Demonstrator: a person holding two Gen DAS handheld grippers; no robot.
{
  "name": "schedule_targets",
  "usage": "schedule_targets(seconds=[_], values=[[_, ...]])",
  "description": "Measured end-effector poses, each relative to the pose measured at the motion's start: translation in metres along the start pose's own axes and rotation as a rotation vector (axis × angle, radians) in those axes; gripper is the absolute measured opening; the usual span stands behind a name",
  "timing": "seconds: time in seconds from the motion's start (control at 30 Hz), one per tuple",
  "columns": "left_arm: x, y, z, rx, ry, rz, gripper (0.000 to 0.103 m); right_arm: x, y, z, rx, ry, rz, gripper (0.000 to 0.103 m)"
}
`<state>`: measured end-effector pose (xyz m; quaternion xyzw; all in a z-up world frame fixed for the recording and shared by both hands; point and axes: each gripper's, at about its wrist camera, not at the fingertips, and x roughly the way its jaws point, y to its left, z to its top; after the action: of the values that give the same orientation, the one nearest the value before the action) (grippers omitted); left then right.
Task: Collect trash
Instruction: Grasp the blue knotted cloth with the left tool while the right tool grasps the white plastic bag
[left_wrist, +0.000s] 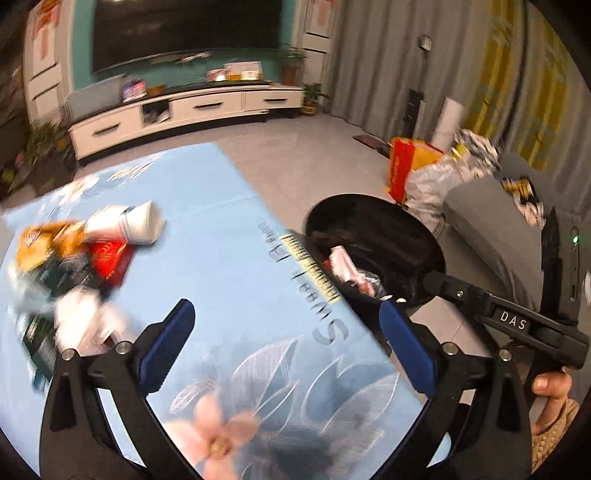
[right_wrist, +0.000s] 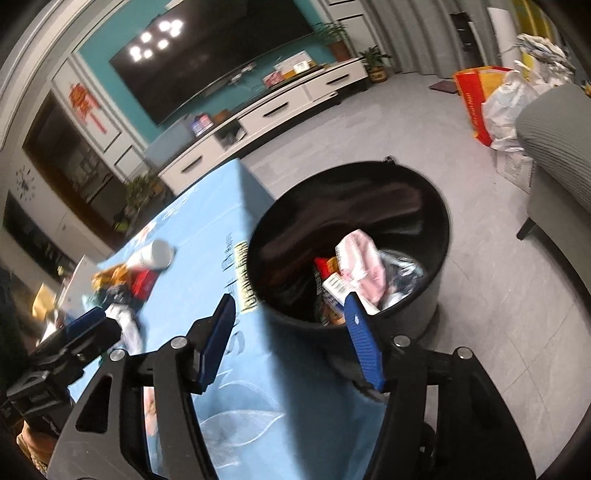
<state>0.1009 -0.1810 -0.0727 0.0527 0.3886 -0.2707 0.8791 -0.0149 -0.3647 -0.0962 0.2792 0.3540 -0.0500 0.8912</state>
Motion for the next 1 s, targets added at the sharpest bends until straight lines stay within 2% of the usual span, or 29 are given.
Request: schedule_targets(seconds=[0.07, 0.2, 0.3, 0.37, 0.43, 0.5, 0.57, 0.67, 0.73, 0.8, 0.9, 1.0], values=[[-0.015, 0.021, -0.006, -0.056, -0.01, 0.013, 0.1, -0.001, 0.016, -0.005, -0.032, 0.016, 0.023, 0.064], [-0.056, 0.083, -0.024, -0.235, -0.068, 0.081, 0.1, -0.002, 0.054, -0.016, -0.119, 0.046, 0.085, 0.069], [-0.082, 0.125, -0.043, -0.361, -0.1, 0.125, 0.1, -0.002, 0.086, -0.025, -0.187, 0.059, 0.151, 0.078], [-0.096, 0.143, -0.054, -0.393, -0.124, 0.131, 0.1, -0.002, 0.106, -0.03, -0.218, 0.055, 0.213, 0.082], [-0.109, 0.16, -0.069, -0.409, -0.161, 0.126, 0.1, 0.002, 0.129, -0.034, -0.26, 0.059, 0.288, 0.095], [-0.122, 0.172, -0.086, -0.413, -0.205, 0.161, 0.1, 0.008, 0.151, -0.039, -0.309, 0.086, 0.323, 0.1], [-0.129, 0.184, -0.099, -0.412, -0.223, 0.187, 0.1, 0.018, 0.169, -0.045, -0.354, 0.116, 0.33, 0.1], [-0.133, 0.2, -0.114, -0.422, -0.171, 0.181, 0.1, 0.037, 0.195, -0.057, -0.423, 0.183, 0.289, 0.1], [-0.133, 0.211, -0.12, -0.461, -0.165, 0.182, 0.1, 0.047, 0.206, -0.063, -0.455, 0.215, 0.258, 0.1], [-0.131, 0.222, -0.123, -0.491, -0.171, 0.165, 0.1, 0.055, 0.219, -0.068, -0.516, 0.2, 0.19, 0.1], [-0.12, 0.233, -0.124, -0.488, -0.146, 0.202, 0.1, 0.059, 0.233, -0.073, -0.583, 0.189, 0.191, 0.1], [-0.113, 0.243, -0.125, -0.516, -0.145, 0.202, 0.1, 0.066, 0.245, -0.073, -0.641, 0.153, 0.183, 0.1]])
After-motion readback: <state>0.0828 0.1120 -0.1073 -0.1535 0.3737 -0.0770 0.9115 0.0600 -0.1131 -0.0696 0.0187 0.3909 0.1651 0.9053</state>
